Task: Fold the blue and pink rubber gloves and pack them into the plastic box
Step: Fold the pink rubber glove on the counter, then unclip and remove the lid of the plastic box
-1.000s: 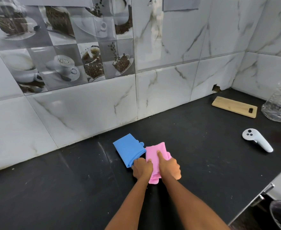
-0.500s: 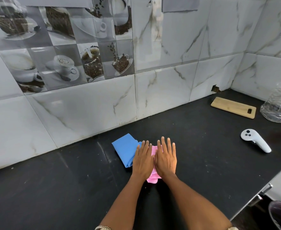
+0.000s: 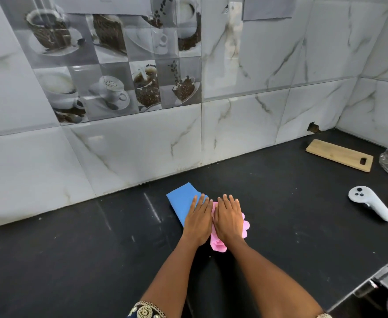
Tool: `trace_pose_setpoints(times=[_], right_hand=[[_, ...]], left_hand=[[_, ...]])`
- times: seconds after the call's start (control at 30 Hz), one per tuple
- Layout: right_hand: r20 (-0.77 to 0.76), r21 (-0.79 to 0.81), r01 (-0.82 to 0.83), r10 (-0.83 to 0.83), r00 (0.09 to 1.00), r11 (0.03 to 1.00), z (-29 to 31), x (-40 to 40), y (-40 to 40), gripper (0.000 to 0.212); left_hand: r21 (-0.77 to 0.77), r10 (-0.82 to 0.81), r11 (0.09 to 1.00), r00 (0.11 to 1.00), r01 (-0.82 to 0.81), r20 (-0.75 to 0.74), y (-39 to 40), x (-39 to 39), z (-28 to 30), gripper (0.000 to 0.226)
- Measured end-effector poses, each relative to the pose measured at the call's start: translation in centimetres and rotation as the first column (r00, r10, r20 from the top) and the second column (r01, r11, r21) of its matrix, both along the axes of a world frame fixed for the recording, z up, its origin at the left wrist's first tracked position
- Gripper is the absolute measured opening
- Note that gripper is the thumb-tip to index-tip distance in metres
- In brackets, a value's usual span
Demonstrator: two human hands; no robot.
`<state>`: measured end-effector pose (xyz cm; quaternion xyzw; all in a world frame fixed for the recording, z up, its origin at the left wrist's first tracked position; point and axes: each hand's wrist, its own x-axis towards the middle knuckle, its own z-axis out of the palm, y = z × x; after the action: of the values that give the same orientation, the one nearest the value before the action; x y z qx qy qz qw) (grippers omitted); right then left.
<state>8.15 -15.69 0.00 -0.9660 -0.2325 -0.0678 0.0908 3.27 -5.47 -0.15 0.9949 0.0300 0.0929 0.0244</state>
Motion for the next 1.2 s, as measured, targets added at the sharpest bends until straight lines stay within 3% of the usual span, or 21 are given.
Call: trace_pose_setpoints(times=[0.13,0.23,0.47,0.67,0.97,1.2], right_hand=[[0.052,0.113,-0.098,0.093,0.994,0.989,0.6,-1.5,2.7,0.04],[0.062,0.138,-0.195,0.188,0.98,0.971,0.5,-3.2,5.5,0.037],[0.061,0.218,-0.404,0.401,0.914,0.888,0.6,-10.0,13.5,0.028],[0.059,0.255,-0.593,0.6,0.798,0.764,0.7,-17.4,19.6,0.028],[-0.076,0.33,-0.694,0.75,0.657,0.64,2.3,-26.5,26.1,0.026],[-0.314,0.445,-0.573,0.719,0.62,0.689,4.0,-32.5,30.3,0.028]], left_hand=[[0.019,0.068,0.997,0.992,-0.071,0.109,2.3,-2.8,0.5,0.046],[-0.055,0.186,0.981,0.982,-0.184,0.042,4.4,-5.1,0.3,0.047],[-0.141,0.459,0.883,0.885,-0.447,0.074,10.4,-13.1,1.2,0.045],[-0.196,0.671,0.736,0.738,-0.649,0.077,14.4,-21.4,2.0,0.043],[-0.11,0.847,0.532,0.53,-0.84,0.044,18.5,-31.7,4.1,0.045],[-0.032,0.961,0.275,0.275,-0.961,0.016,22.0,-38.4,5.2,0.046]])
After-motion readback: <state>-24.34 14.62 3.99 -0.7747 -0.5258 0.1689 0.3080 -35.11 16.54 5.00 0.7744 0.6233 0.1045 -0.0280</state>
